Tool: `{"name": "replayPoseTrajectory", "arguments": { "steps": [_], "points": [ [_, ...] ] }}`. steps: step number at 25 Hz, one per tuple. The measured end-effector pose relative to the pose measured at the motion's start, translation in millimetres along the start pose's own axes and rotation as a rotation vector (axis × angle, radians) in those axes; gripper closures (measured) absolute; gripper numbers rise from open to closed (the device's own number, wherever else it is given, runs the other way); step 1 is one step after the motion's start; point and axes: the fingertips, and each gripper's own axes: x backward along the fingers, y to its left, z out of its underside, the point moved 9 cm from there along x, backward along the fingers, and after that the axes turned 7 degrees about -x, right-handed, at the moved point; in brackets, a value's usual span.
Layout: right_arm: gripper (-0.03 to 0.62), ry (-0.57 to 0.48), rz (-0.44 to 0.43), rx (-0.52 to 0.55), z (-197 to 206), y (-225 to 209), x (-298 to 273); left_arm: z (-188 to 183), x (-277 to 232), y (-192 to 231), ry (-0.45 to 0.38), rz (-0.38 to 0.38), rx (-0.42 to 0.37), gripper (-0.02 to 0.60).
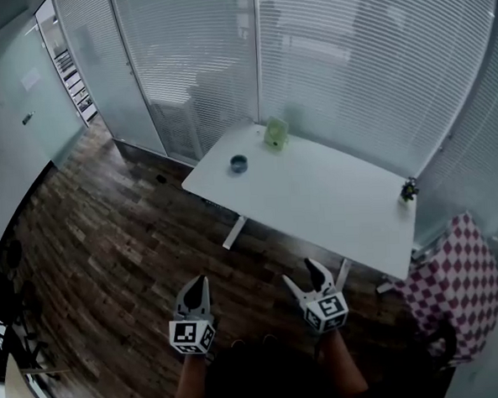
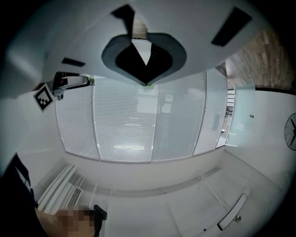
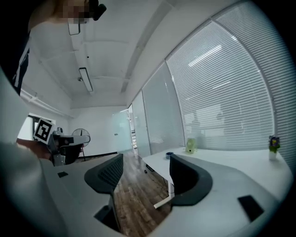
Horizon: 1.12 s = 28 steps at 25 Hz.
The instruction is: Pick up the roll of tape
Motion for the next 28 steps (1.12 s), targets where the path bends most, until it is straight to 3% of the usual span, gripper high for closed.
{"name": "replayPoseTrajectory", "arguments": {
  "steps": [8, 15, 28],
  "points": [
    [0.299, 0.008, -0.013, 0.016, -1, -10, 2, -8, 0, 5, -0.001, -0.058, 0.019, 0.575],
    [0.299, -0.012, -0.041, 0.047, -7, -17, -12, -5, -19, 8, -0.015, -0.047, 0.043, 0.575],
    [0.299, -0.013, -0.077, 0.039, -33, -39, -78, -11, -81, 55, -0.048, -0.033, 0.076, 0.575]
  ]
}}
